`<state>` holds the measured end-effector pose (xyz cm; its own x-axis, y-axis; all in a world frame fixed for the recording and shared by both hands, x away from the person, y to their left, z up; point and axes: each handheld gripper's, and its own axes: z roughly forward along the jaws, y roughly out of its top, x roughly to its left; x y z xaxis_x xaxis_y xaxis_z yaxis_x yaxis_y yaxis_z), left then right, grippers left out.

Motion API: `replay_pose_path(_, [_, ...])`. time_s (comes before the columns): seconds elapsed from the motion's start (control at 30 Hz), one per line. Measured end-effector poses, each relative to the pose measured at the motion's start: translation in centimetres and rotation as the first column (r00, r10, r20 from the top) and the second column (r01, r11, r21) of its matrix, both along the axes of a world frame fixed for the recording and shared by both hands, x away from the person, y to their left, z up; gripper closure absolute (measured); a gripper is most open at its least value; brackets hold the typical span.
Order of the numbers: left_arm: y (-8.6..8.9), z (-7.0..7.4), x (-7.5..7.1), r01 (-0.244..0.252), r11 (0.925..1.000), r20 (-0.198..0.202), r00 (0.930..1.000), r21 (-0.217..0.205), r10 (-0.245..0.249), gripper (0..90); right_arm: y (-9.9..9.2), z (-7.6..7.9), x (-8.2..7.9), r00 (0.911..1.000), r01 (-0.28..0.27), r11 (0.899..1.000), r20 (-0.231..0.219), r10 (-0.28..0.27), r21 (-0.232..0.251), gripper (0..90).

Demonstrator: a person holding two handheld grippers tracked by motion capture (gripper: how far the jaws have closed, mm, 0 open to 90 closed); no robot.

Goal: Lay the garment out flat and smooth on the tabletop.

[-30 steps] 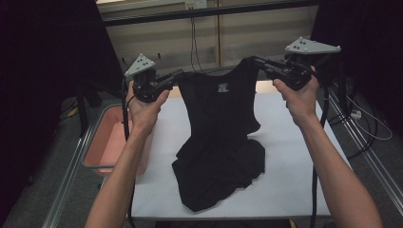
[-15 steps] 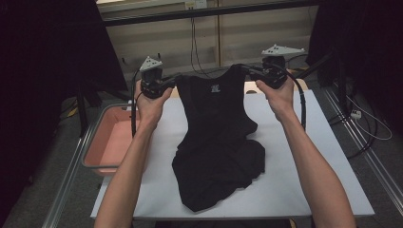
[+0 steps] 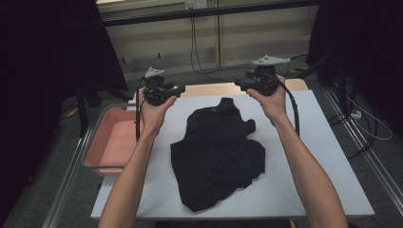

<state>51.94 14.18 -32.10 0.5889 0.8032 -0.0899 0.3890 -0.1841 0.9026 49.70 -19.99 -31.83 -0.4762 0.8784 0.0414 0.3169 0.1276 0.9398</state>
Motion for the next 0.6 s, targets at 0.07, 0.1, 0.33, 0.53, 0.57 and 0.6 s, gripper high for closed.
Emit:
replay_pose_path(0.07, [-0.1,-0.4,-0.5,0.009,0.9999,-0.001,1.0,0.012,-0.009,37.8,-0.1,-0.4,-0.7,0.9999,-0.009,1.0,-0.01,0.009,-0.007,41.9])
replay_pose_path(0.1, [-0.1,-0.4,-0.5,0.009,0.9999,-0.001,1.0,0.012,-0.009,35.4,-0.1,-0.4,-0.7,0.9999,-0.009,1.0,-0.01,0.009,-0.007,41.9])
replay_pose_path(0.33, [-0.3,-2.5,-3.8,0.088,0.9942,0.001,0.9961,0.062,-0.088,21.9,-0.3,-2.8,-4.8,0.996,-0.083,0.996,-0.037,0.082,-0.028,40.9])
replay_pose_path(0.53, [-0.5,-4.3,-6.9,0.145,0.9858,-0.016,0.9895,0.086,-0.144,15.1,-0.7,-4.8,-8.1,0.9875,-0.138,0.99,-0.082,0.135,-0.041,39.0])
replay_pose_path(0.57, [-0.5,-4.3,-6.9,0.145,0.9858,-0.016,0.9895,0.086,-0.144,14.3,-0.7,-4.8,-8.1,0.9875,-0.138,0.99,-0.082,0.135,-0.041,39.0])
replay_pose_path(0.6, [-0.5,-4.9,-8.0,0.157,0.982,-0.017,0.9875,0.105,-0.156,13.2,-1.2,-5.6,-9.5,0.9851,-0.148,0.989,-0.094,0.144,-0.029,38.4])
